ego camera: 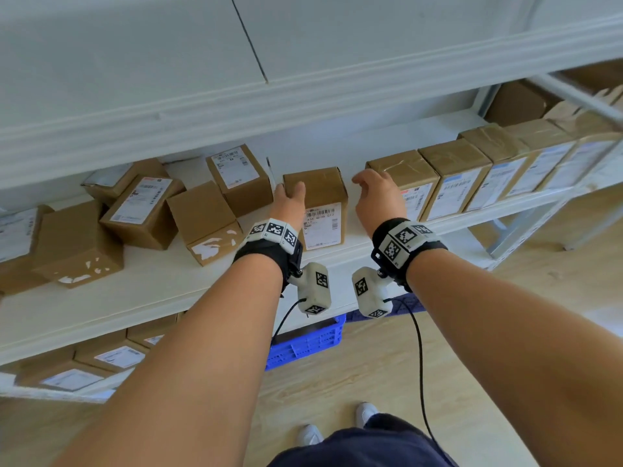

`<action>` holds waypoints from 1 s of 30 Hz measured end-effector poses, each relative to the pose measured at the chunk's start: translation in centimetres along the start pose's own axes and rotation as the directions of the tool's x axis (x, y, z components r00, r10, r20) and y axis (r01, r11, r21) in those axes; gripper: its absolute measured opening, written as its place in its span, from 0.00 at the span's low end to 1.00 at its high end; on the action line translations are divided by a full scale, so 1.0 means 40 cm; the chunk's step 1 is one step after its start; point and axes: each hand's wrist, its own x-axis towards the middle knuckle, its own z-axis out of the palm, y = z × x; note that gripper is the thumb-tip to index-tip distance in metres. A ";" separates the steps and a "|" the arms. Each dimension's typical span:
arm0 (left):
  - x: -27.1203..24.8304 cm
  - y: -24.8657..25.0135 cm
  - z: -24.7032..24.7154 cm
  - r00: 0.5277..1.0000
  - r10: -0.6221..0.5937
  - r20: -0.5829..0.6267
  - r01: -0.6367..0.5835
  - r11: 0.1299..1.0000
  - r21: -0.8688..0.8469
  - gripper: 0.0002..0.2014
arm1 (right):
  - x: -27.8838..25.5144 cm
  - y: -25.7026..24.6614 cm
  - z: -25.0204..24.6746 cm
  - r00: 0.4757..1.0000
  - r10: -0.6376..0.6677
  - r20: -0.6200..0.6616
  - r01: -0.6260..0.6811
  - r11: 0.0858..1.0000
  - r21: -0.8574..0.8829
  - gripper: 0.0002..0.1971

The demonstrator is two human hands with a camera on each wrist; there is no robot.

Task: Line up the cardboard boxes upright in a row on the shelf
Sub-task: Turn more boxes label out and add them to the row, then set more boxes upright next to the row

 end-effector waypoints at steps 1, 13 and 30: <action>-0.005 0.004 0.010 1.000 -0.017 0.001 0.017 1.000 0.019 0.29 | 0.004 0.001 -0.010 0.999 -0.018 -0.032 0.018 1.000 0.001 0.20; -0.023 0.073 0.157 0.992 -0.101 -0.077 0.104 0.994 0.024 0.29 | 0.072 0.108 -0.147 0.987 0.037 0.155 -0.007 0.982 -0.188 0.25; -0.026 0.096 0.130 0.990 -0.099 -0.099 0.114 0.979 0.166 0.29 | 0.085 0.117 -0.139 0.985 -0.105 0.140 0.134 0.967 -0.218 0.23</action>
